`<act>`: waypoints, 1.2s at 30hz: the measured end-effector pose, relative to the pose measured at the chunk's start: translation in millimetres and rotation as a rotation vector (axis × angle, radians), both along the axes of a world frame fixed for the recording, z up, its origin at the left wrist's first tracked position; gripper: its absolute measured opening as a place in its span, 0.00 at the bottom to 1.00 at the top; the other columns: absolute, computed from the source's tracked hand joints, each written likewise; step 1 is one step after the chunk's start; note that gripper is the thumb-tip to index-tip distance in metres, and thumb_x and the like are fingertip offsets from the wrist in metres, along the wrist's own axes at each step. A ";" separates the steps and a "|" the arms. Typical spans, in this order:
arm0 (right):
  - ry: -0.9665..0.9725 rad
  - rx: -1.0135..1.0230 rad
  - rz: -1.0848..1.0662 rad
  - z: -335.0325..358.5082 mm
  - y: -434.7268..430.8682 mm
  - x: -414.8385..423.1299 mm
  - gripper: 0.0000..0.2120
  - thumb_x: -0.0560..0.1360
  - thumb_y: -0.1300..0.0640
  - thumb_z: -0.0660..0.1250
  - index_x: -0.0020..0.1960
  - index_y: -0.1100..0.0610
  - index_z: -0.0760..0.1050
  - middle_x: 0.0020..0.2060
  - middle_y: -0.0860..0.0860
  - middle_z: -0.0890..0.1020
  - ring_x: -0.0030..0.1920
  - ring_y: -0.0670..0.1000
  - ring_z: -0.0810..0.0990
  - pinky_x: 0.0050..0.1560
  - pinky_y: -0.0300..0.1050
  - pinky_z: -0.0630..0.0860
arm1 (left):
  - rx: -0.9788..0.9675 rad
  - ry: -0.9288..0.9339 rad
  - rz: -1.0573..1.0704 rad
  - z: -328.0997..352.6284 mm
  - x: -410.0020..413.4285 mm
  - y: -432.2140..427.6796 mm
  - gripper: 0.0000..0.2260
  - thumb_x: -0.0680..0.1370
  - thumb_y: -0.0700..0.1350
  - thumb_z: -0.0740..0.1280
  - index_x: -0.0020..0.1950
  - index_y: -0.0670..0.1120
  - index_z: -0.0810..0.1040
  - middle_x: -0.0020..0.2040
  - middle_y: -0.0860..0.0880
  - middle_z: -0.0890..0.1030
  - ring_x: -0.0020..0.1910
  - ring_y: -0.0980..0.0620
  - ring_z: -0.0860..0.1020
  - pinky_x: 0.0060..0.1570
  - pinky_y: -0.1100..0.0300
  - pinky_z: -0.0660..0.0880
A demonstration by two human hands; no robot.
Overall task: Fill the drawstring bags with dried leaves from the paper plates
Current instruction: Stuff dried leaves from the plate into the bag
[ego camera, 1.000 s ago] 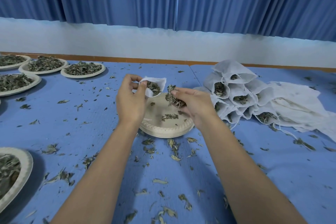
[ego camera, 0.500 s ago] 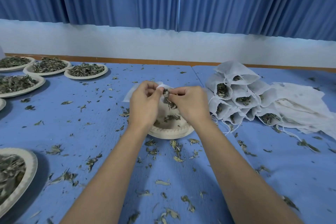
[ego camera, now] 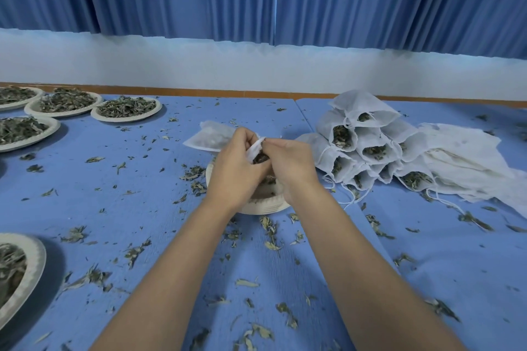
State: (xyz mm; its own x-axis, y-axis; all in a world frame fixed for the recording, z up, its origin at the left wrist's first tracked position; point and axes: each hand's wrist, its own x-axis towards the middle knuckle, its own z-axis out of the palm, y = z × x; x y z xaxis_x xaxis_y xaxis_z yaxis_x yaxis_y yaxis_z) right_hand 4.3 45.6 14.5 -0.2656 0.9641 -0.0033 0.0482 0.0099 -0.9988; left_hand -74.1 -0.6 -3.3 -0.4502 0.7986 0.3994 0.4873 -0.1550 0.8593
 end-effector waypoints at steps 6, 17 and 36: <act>0.185 -0.270 0.145 12.7 -1.3 0.3 0.10 0.77 0.64 0.58 0.40 0.63 0.76 0.40 0.59 0.80 0.38 0.53 0.77 0.55 0.55 0.78 | 0.031 -0.034 0.010 -0.8 -9.4 0.6 0.13 0.75 0.41 0.71 0.40 0.50 0.67 0.32 0.54 0.71 0.25 0.61 0.67 0.25 0.69 0.65; 0.029 -0.077 0.171 26.0 -8.0 4.1 0.13 0.78 0.67 0.55 0.57 0.68 0.76 0.52 0.65 0.80 0.51 0.60 0.82 0.49 0.44 0.78 | 0.087 -0.102 0.012 -3.4 -24.0 1.8 0.13 0.77 0.36 0.67 0.40 0.49 0.65 0.34 0.50 0.72 0.31 0.57 0.69 0.32 0.63 0.67; -0.430 0.537 0.128 19.4 3.4 15.5 0.09 0.75 0.59 0.67 0.37 0.52 0.73 0.33 0.48 0.79 0.34 0.48 0.74 0.37 0.42 0.71 | 0.029 0.071 0.290 12.8 -31.3 6.6 0.15 0.72 0.28 0.58 0.32 0.47 0.62 0.29 0.51 0.66 0.29 0.54 0.62 0.25 0.67 0.62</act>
